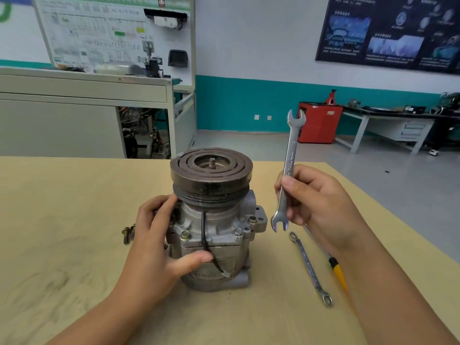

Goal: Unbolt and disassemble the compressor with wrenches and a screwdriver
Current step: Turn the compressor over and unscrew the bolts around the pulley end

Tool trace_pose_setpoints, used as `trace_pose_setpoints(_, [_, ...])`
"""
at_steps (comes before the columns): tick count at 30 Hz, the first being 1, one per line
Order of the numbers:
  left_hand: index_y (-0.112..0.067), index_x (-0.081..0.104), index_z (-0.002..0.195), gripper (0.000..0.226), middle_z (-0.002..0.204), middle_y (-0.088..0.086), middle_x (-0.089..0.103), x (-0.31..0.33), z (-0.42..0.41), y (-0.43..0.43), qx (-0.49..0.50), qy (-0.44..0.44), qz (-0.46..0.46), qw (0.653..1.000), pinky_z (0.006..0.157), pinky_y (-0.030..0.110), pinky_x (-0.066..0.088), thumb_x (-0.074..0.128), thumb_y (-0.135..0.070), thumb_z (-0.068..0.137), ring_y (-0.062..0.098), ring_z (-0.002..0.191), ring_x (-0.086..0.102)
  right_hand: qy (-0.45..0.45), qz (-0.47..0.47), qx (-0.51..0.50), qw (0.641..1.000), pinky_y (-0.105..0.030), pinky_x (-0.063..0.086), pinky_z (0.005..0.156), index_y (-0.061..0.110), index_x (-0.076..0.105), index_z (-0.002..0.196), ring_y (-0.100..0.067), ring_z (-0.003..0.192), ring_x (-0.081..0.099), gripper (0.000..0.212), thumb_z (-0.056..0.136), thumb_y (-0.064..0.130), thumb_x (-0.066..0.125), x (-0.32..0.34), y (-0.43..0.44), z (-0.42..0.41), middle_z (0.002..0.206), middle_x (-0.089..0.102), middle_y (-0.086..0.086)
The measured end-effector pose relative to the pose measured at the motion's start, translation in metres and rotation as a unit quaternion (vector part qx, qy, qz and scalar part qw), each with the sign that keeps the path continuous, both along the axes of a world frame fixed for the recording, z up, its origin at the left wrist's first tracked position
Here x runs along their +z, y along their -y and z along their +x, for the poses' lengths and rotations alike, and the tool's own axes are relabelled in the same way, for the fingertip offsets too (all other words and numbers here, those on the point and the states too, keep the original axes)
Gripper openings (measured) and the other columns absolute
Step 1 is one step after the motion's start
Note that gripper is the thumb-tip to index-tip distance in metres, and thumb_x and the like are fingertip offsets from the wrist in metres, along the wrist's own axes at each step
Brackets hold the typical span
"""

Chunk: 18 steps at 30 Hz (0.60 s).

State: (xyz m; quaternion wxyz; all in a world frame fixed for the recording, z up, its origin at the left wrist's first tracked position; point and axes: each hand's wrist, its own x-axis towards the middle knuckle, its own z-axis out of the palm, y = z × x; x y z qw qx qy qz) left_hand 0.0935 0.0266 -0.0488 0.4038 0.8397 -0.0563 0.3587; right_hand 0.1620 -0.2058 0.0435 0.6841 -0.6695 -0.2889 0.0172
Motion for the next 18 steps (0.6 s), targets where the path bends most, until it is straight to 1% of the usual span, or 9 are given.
trace_pose_setpoints(2, [-0.048,0.03,0.129,0.092,0.127,-0.039,0.023,-0.001,0.001,0.0,0.0,0.011,0.008,1.0,0.1,0.038,0.04,0.062,-0.083,0.05,-0.015,0.121,0.029,-0.007,0.034,0.003,0.999,-0.018,0.037,0.038,0.004,0.059,0.079,-0.01,0.044,0.05,0.016,0.083,0.02,0.056,0.0,-0.007,-0.001,0.055,0.057,-0.002])
trace_pose_setpoints(4, [-0.051,0.03,0.128,0.087,0.127,-0.041,0.021,-0.001,0.003,-0.002,-0.008,0.017,0.016,1.0,0.099,0.037,0.04,0.057,-0.087,0.053,-0.014,0.122,0.029,-0.01,0.062,-0.011,0.998,-0.018,0.039,0.039,0.004,0.059,0.078,-0.01,0.043,0.051,0.015,0.089,0.01,0.053,-0.002,-0.013,-0.005,0.053,0.058,-0.001])
trace_pose_setpoints(6, [-0.052,0.03,0.127,0.085,0.128,-0.041,0.021,0.0,0.005,-0.005,-0.021,0.012,0.015,1.0,0.102,0.04,0.04,0.056,-0.087,0.054,-0.01,0.125,0.03,0.013,0.065,-0.037,0.997,-0.019,0.042,0.041,0.005,0.06,0.078,-0.009,0.045,0.053,0.015,0.091,0.008,0.053,-0.005,-0.018,-0.008,0.054,0.06,0.0])
trace_pose_setpoints(9, [-0.05,0.033,0.128,0.085,0.13,-0.038,0.024,0.0,0.008,-0.011,-0.039,0.008,0.012,0.999,0.104,0.047,0.041,0.058,-0.086,0.055,0.004,0.128,0.036,0.042,0.068,-0.065,0.995,-0.019,0.048,0.044,0.007,0.061,0.083,-0.009,0.051,0.059,0.01,0.091,0.007,0.055,-0.01,-0.022,-0.014,0.059,0.065,0.002])
trace_pose_setpoints(11, [-0.051,0.034,0.127,0.084,0.13,-0.037,0.026,0.001,0.008,-0.013,-0.041,0.008,0.016,0.999,0.103,0.047,0.042,0.058,-0.086,0.055,0.004,0.127,0.038,0.046,0.08,-0.073,0.993,-0.02,0.05,0.046,0.009,0.058,0.086,-0.012,0.055,0.063,0.006,0.09,0.005,0.056,-0.013,-0.023,-0.017,0.063,0.067,0.0])
trace_pose_setpoints(13, [-0.052,0.034,0.127,0.081,0.129,-0.037,0.027,0.002,0.008,-0.014,-0.043,0.009,0.019,0.999,0.102,0.04,0.042,0.059,-0.085,0.057,-0.003,0.126,0.037,0.054,0.084,-0.07,0.993,-0.022,0.052,0.048,0.009,0.054,0.088,-0.016,0.059,0.067,0.007,0.089,0.002,0.056,-0.016,-0.024,-0.02,0.067,0.069,-0.002])
trace_pose_setpoints(17, [-0.053,0.033,0.127,0.081,0.129,-0.037,0.027,0.004,0.006,-0.013,-0.052,0.004,0.015,0.999,0.094,0.012,0.04,0.057,-0.086,0.057,-0.01,0.124,0.035,0.078,0.082,-0.072,0.991,-0.022,0.054,0.053,0.012,0.05,0.091,-0.018,0.067,0.071,0.014,0.089,0.0,0.056,-0.02,-0.027,-0.025,0.075,0.072,-0.004])
trace_pose_setpoints(18, [-0.053,0.033,0.127,0.081,0.129,-0.037,0.027,0.004,0.005,-0.012,-0.052,-0.002,0.013,0.999,0.092,0.007,0.04,0.057,-0.086,0.057,-0.01,0.124,0.034,0.085,0.077,-0.074,0.991,-0.021,0.054,0.054,0.015,0.051,0.093,-0.017,0.068,0.07,0.014,0.09,0.002,0.056,-0.02,-0.028,-0.025,0.075,0.072,-0.003])
